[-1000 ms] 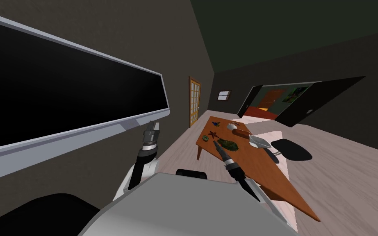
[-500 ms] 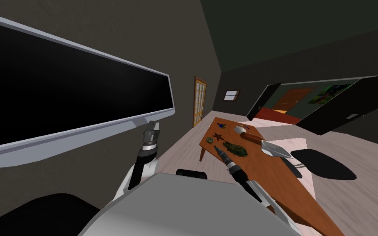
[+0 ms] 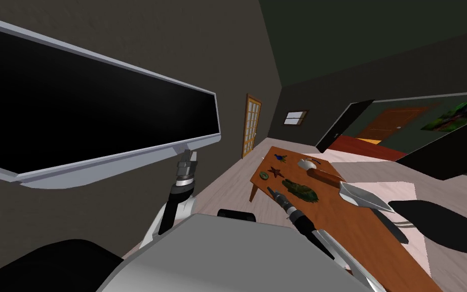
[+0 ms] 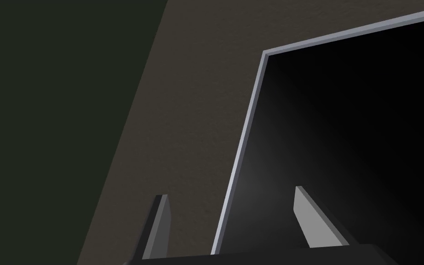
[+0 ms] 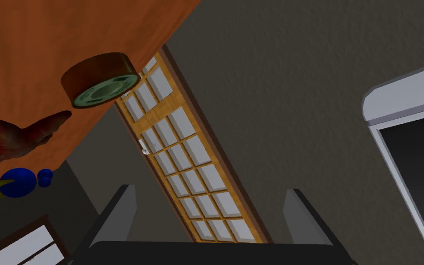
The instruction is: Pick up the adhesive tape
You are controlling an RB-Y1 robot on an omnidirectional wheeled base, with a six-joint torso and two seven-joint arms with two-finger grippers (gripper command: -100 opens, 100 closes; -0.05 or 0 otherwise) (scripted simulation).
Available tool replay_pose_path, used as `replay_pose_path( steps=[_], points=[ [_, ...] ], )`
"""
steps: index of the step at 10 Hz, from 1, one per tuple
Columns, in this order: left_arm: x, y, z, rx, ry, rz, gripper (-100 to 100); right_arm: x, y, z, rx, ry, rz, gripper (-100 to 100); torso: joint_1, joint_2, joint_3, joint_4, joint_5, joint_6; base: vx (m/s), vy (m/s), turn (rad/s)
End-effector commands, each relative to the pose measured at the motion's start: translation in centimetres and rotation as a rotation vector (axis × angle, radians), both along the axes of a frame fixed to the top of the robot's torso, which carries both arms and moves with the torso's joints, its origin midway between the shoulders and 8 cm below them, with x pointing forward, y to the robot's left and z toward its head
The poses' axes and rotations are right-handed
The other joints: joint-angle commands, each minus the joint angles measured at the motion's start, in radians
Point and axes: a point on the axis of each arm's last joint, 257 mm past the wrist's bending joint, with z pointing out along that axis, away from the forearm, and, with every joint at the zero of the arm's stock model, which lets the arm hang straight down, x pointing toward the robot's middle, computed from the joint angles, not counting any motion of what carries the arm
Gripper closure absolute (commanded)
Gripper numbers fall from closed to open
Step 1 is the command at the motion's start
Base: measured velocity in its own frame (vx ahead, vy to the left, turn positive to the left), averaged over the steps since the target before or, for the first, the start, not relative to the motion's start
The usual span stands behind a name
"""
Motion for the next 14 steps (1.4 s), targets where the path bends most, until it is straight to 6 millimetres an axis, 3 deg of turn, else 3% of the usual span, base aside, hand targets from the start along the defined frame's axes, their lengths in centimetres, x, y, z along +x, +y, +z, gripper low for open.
replay_pose_path(
  steps=[1, 3, 8, 9, 14],
  points=[
    [0.0, 0.0, 0.0, 0.000, 0.000, 0.000, 0, -0.8, -1.2, -1.9, -0.093, 0.037, 0.031, -100, 0.000, 0.000, 0.000, 0.000, 0.000, 0.000, 0.018, 0.035, 0.223],
    [0.0, 0.0, 0.0, 0.000, 0.000, 0.000, 0, -1.3, -1.9, -2.9, -0.098, 0.059, 0.019, -100, 0.001, -0.001, 0.000, 0.000, 0.000, 0.000, 0.013, 0.022, 0.083],
    [0.0, 0.0, 0.0, 0.000, 0.000, 0.000, 0, -5.6, -7.5, -8.5, -0.366, 0.202, 0.105, -100, 0.001, -0.001, -0.001, 0.000, 0.000, 0.000, 0.030, 0.038, 0.203],
    [0.0, 0.0, 0.0, 0.000, 0.000, 0.000, 0, -5.9, -8.0, -8.9, -0.369, 0.214, 0.099, -100, 0.001, -0.002, -0.001, 0.000, 0.000, -0.001, 0.038, 0.029, 0.120],
    [0.0, 0.0, 0.0, 0.000, 0.000, 0.000, 0, -10.6, -13.7, -12.3, -0.613, 0.342, 0.210, -100, 0.001, -0.002, -0.001, -0.001, 0.000, 0.000, 0.048, 0.036, 0.175]
  ],
)
